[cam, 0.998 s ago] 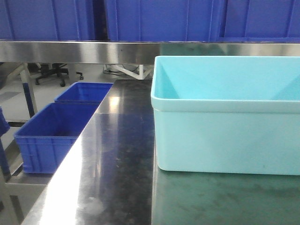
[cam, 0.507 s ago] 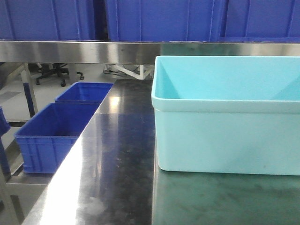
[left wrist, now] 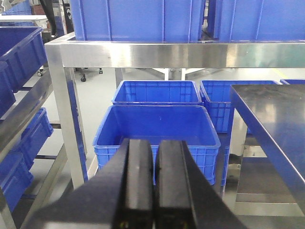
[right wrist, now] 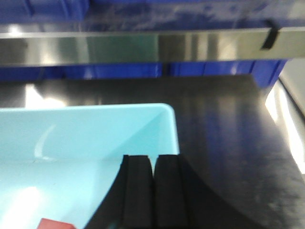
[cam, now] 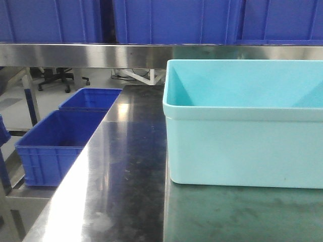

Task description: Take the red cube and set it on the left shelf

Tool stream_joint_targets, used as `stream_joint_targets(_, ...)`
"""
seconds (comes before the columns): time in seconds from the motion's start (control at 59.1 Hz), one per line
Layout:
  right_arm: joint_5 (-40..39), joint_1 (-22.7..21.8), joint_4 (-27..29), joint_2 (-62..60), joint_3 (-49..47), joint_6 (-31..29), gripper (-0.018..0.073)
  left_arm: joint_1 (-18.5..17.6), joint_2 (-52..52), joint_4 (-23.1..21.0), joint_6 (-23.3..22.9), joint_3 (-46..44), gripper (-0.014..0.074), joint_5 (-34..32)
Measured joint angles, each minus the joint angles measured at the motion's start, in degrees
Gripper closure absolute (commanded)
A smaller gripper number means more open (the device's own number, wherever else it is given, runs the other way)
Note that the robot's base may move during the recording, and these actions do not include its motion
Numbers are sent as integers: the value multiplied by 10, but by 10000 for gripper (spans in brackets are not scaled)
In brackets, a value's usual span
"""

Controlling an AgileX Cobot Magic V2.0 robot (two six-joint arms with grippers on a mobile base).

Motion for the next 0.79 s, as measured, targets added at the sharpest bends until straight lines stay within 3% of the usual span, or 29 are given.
stream_joint_targets(0.254, 141, 73, 0, 129, -127, 0, 513, 0, 0, 0, 0, 0, 495, 0)
stream_joint_targets(0.457, 199, 113, 0, 191, -176, 0, 496, 0, 0, 0, 0, 0, 495, 0)
stream_joint_targets(0.524, 205, 121, 0, 200, -179, 0, 410, 0, 0, 0, 0, 0, 495, 0)
stream_joint_targets(0.693, 225, 133, 0, 208, -182, 0, 12, 0, 0, 0, 0, 0, 495, 0)
stream_joint_targets(0.795, 233, 134, 0, 208, -182, 0, -31, 0, 0, 0, 0, 0, 495, 0)
